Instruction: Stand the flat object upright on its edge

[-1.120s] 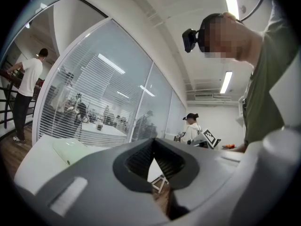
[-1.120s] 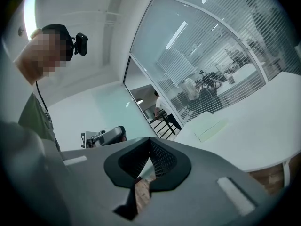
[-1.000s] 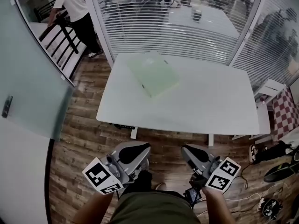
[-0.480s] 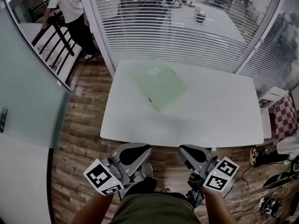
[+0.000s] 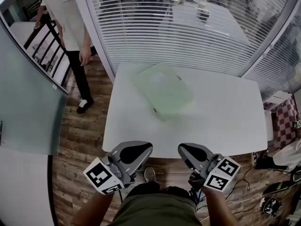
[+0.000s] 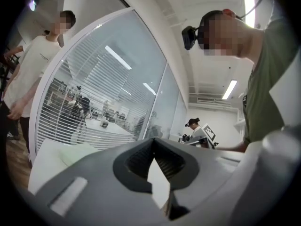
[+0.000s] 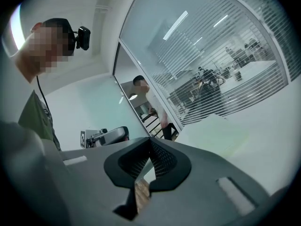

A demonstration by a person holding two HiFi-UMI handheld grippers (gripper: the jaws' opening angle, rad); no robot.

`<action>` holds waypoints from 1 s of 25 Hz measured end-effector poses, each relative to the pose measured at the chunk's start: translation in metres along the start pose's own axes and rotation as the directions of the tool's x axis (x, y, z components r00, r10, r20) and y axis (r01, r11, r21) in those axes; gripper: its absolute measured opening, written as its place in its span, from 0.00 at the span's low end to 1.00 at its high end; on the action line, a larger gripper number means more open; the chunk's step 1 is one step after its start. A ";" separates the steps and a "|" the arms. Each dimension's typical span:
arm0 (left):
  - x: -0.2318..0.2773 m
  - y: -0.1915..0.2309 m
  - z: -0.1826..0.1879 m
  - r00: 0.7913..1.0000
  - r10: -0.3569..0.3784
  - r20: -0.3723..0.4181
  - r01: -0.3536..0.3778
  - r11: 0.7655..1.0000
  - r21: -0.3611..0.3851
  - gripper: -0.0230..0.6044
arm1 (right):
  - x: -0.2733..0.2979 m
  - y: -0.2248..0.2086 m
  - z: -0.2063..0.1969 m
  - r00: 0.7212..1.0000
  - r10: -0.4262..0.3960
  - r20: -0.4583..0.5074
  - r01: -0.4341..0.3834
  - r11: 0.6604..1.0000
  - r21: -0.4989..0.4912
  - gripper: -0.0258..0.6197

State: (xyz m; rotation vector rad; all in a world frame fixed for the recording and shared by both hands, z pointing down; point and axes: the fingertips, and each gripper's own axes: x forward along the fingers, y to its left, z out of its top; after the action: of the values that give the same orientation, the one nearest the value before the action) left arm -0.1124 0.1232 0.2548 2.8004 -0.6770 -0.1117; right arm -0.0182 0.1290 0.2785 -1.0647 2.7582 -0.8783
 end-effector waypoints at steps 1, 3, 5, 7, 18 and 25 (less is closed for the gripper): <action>0.002 0.005 0.000 1.000 0.001 -0.001 -0.001 1.000 -0.004 0.04 | 0.004 -0.003 0.001 1.000 0.000 -0.004 0.000 1.000 -0.001 0.06; 0.005 0.013 -0.001 1.000 0.005 -0.005 -0.005 1.000 -0.009 0.04 | 0.010 -0.010 0.003 1.000 0.000 -0.009 0.000 1.000 0.000 0.06; 0.009 0.020 -0.003 1.000 0.009 -0.011 -0.009 1.000 -0.013 0.04 | 0.014 -0.018 0.006 1.000 0.000 -0.010 0.001 1.000 0.004 0.06; 0.015 0.027 -0.004 1.000 0.016 -0.017 -0.016 1.000 -0.019 0.04 | 0.018 -0.027 0.009 1.000 0.000 -0.012 0.000 1.000 0.011 0.06; 0.068 0.061 -0.011 0.993 0.112 -0.035 -0.113 0.993 -0.032 0.04 | 0.033 -0.089 0.033 0.995 0.084 -0.061 -0.082 0.996 0.042 0.06; 0.108 0.081 -0.019 0.982 0.182 -0.051 -0.183 0.983 -0.032 0.04 | 0.039 -0.132 0.051 0.986 0.144 -0.088 -0.140 0.989 0.053 0.06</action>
State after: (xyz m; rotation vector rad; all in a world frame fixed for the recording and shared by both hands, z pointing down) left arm -0.0490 0.0084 0.2933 2.6816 -0.9060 -0.0212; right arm 0.0439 0.0005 0.3117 -0.8279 2.8289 -0.9899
